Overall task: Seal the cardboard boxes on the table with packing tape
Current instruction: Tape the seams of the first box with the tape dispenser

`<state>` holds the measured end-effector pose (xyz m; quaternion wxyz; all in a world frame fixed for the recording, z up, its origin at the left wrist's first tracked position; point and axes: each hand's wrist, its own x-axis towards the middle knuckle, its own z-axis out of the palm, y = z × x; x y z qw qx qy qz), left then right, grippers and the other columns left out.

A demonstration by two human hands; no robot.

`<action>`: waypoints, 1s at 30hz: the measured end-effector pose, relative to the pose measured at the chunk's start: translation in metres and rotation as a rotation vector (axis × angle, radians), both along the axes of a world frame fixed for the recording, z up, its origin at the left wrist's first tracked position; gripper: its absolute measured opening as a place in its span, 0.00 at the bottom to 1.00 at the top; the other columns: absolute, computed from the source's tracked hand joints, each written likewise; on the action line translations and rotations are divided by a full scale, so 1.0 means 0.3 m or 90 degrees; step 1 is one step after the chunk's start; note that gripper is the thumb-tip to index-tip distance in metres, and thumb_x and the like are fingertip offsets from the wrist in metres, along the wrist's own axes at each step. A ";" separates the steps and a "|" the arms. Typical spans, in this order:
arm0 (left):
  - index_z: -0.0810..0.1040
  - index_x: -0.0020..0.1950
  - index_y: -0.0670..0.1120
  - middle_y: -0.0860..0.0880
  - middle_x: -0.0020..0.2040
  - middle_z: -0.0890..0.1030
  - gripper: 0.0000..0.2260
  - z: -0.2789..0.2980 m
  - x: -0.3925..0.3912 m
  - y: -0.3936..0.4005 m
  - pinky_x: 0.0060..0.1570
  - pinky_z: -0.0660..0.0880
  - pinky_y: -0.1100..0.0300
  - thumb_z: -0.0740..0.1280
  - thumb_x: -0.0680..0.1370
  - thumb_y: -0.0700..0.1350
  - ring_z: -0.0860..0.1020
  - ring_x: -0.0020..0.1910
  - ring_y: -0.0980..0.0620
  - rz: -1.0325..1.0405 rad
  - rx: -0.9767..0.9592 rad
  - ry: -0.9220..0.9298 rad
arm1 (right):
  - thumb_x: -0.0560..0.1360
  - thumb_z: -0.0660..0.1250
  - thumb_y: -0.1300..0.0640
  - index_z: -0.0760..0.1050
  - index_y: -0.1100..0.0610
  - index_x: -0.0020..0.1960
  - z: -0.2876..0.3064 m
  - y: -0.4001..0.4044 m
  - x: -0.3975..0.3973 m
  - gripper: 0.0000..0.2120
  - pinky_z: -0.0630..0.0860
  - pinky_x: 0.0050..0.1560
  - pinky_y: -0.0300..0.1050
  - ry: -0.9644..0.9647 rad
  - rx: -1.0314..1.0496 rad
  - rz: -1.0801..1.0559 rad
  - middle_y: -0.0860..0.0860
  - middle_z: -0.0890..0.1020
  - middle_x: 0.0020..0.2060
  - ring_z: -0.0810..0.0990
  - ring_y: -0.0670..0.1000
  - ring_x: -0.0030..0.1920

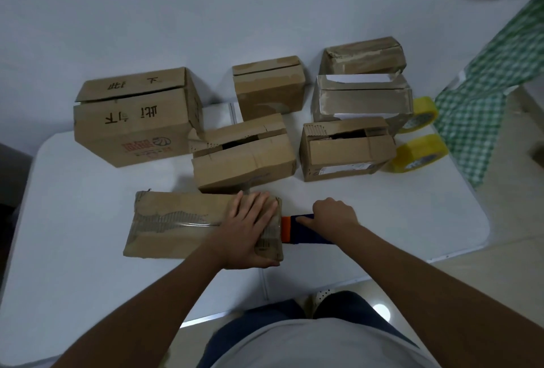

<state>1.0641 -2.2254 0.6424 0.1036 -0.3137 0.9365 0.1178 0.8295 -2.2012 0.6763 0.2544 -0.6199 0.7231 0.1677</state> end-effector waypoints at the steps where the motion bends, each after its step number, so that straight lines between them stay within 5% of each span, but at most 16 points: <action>1: 0.46 0.82 0.47 0.42 0.82 0.48 0.52 -0.002 0.000 0.000 0.76 0.43 0.37 0.52 0.70 0.80 0.43 0.80 0.42 0.001 -0.002 0.002 | 0.78 0.57 0.34 0.75 0.58 0.50 -0.002 0.002 0.003 0.26 0.71 0.42 0.43 0.001 0.000 -0.007 0.54 0.78 0.47 0.79 0.54 0.48; 8: 0.45 0.82 0.47 0.42 0.82 0.46 0.52 -0.001 0.003 0.010 0.76 0.41 0.38 0.52 0.70 0.80 0.41 0.80 0.42 0.001 -0.009 0.002 | 0.81 0.56 0.43 0.77 0.59 0.52 -0.037 0.023 -0.027 0.20 0.70 0.43 0.43 0.068 0.022 -0.069 0.52 0.78 0.44 0.79 0.54 0.50; 11: 0.43 0.82 0.48 0.43 0.82 0.44 0.52 0.002 0.011 0.014 0.76 0.39 0.38 0.53 0.70 0.80 0.39 0.80 0.43 -0.001 -0.010 0.002 | 0.80 0.54 0.38 0.71 0.57 0.43 -0.032 0.046 -0.082 0.23 0.70 0.39 0.43 0.071 -0.017 -0.147 0.50 0.73 0.36 0.79 0.54 0.45; 13: 0.42 0.82 0.48 0.43 0.82 0.43 0.52 -0.001 0.015 0.011 0.76 0.38 0.39 0.54 0.70 0.80 0.38 0.80 0.43 -0.002 -0.007 0.006 | 0.80 0.53 0.37 0.71 0.58 0.50 -0.024 0.040 -0.081 0.24 0.69 0.38 0.44 0.070 -0.077 -0.177 0.52 0.77 0.41 0.79 0.55 0.45; 17: 0.42 0.82 0.48 0.43 0.82 0.42 0.53 0.005 0.057 0.008 0.76 0.38 0.39 0.55 0.69 0.80 0.38 0.80 0.43 -0.036 -0.005 -0.003 | 0.82 0.56 0.44 0.65 0.61 0.64 -0.061 0.015 -0.020 0.22 0.75 0.39 0.49 -0.068 -0.070 -0.223 0.54 0.77 0.42 0.78 0.56 0.42; 20: 0.41 0.82 0.49 0.45 0.81 0.40 0.53 0.016 0.120 0.003 0.75 0.34 0.41 0.56 0.69 0.79 0.37 0.80 0.44 -0.057 -0.010 -0.019 | 0.81 0.60 0.50 0.67 0.61 0.62 -0.091 0.039 0.023 0.16 0.76 0.41 0.47 -0.172 -0.008 -0.241 0.55 0.75 0.45 0.76 0.53 0.42; 23: 0.38 0.81 0.51 0.47 0.80 0.34 0.52 0.050 0.164 0.002 0.74 0.29 0.44 0.54 0.69 0.79 0.32 0.78 0.47 -0.050 0.001 -0.037 | 0.78 0.63 0.56 0.71 0.58 0.61 -0.116 0.082 0.046 0.13 0.74 0.55 0.50 -0.185 -0.167 -0.219 0.55 0.75 0.57 0.76 0.55 0.54; 25: 0.35 0.80 0.53 0.49 0.79 0.30 0.50 0.075 0.166 0.029 0.74 0.28 0.44 0.51 0.70 0.80 0.28 0.77 0.49 0.016 0.039 -0.032 | 0.75 0.60 0.67 0.76 0.53 0.53 -0.103 0.103 0.069 0.13 0.74 0.52 0.49 -0.317 -0.243 -0.199 0.52 0.78 0.51 0.76 0.51 0.50; 27: 0.35 0.80 0.54 0.50 0.79 0.30 0.44 0.077 0.161 0.069 0.75 0.31 0.43 0.45 0.73 0.77 0.28 0.77 0.51 0.157 0.062 0.016 | 0.72 0.56 0.74 0.77 0.53 0.40 -0.076 0.119 0.120 0.19 0.76 0.46 0.46 -0.490 -0.142 -0.202 0.52 0.82 0.42 0.79 0.50 0.44; 30: 0.40 0.81 0.54 0.51 0.80 0.34 0.37 0.041 0.161 0.116 0.75 0.34 0.41 0.35 0.77 0.72 0.31 0.78 0.50 0.325 0.066 0.061 | 0.69 0.54 0.78 0.73 0.53 0.34 -0.056 0.109 0.218 0.21 0.73 0.45 0.35 -0.599 -0.040 -0.113 0.53 0.80 0.39 0.78 0.50 0.45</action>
